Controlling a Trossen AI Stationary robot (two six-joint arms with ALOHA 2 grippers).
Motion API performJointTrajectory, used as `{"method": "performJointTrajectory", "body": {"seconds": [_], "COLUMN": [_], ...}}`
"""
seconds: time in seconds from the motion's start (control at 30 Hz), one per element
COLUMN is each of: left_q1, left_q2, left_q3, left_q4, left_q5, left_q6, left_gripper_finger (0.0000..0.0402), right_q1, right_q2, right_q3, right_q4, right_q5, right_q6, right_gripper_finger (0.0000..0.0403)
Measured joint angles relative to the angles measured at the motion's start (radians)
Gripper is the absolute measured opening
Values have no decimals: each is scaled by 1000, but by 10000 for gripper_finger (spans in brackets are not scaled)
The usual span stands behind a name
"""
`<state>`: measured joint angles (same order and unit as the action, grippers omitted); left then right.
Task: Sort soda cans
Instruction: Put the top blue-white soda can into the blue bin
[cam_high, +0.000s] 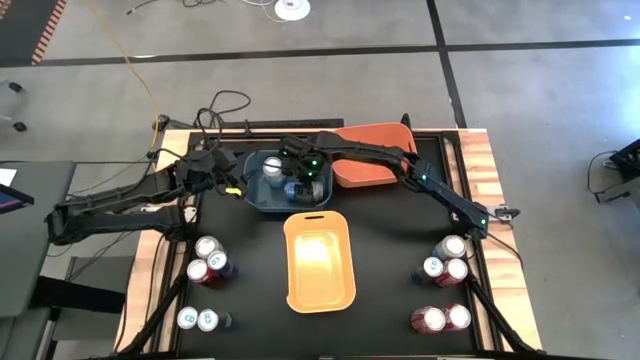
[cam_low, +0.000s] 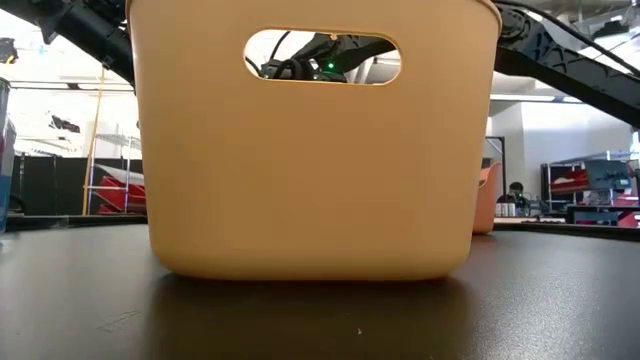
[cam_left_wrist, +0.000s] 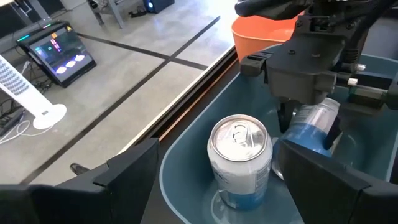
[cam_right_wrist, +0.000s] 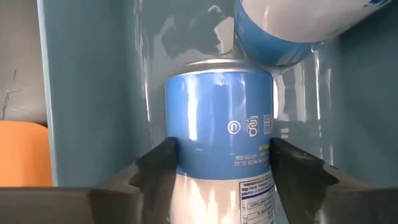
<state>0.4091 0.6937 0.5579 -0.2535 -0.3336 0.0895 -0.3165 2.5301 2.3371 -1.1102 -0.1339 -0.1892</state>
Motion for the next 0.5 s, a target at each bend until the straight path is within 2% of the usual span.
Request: {"method": "performJointTrajectory", "body": {"seconds": [0.23, 0.5], "left_q1": [0, 0], "left_q2": [0, 0], "left_q3": [0, 0], "left_q4": [0, -2], "left_q5": [0, 0], "left_q6": [-4, -4], "left_gripper_finger": [318, 318], "right_q1": [-2, -7], "right_q2": [-36, -166], "right_q3": [17, 14], "right_q4": [14, 27], "right_q5": [3, 7], "right_q6": [-4, 2], "right_gripper_finger": [144, 97]}}
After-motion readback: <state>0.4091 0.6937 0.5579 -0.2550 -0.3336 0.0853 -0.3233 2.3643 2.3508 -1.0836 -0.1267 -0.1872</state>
